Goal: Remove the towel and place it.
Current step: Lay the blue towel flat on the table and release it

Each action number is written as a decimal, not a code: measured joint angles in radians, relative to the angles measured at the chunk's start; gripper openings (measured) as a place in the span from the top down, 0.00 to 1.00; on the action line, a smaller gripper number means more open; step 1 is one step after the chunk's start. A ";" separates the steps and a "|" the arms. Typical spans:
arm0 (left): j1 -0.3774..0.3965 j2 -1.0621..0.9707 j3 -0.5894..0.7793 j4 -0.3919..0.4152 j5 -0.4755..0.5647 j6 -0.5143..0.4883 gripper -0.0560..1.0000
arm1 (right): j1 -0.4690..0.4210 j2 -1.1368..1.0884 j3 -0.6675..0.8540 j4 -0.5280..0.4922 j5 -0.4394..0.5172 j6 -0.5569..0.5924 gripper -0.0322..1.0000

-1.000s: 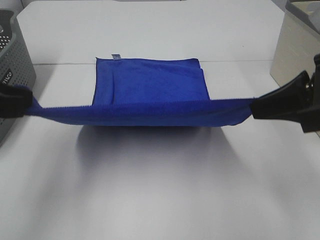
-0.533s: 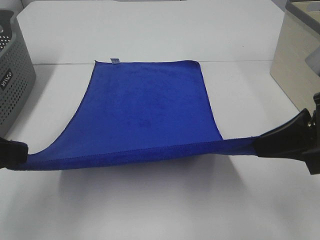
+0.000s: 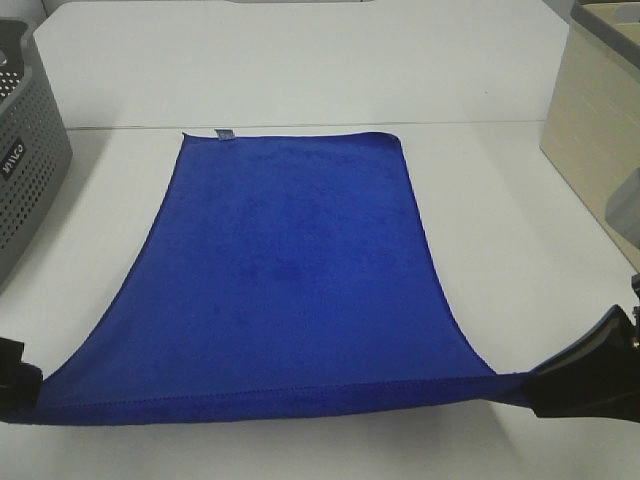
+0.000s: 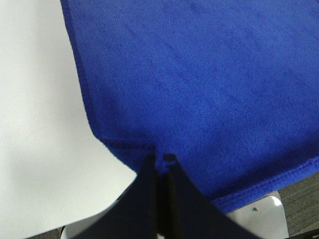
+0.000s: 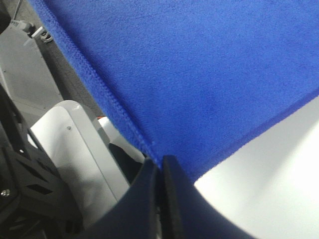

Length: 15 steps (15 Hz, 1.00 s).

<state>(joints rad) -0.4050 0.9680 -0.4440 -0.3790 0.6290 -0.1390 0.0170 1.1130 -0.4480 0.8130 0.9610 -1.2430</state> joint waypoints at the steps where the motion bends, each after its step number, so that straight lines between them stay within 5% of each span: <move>1: 0.000 0.000 0.000 0.000 0.000 0.000 0.95 | 0.000 0.000 0.000 0.000 0.000 0.000 0.95; 8: 0.006 -0.001 0.014 -0.138 0.127 -0.003 0.95 | -0.008 0.000 0.003 -0.116 0.090 0.000 0.95; 15: 0.006 -0.001 0.014 -0.159 0.184 -0.007 0.95 | -0.009 0.000 0.014 -0.138 0.143 -0.002 0.95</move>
<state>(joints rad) -0.3990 0.9670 -0.4300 -0.5380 0.8130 -0.1460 0.0080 1.1130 -0.4340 0.6750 1.1040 -1.2450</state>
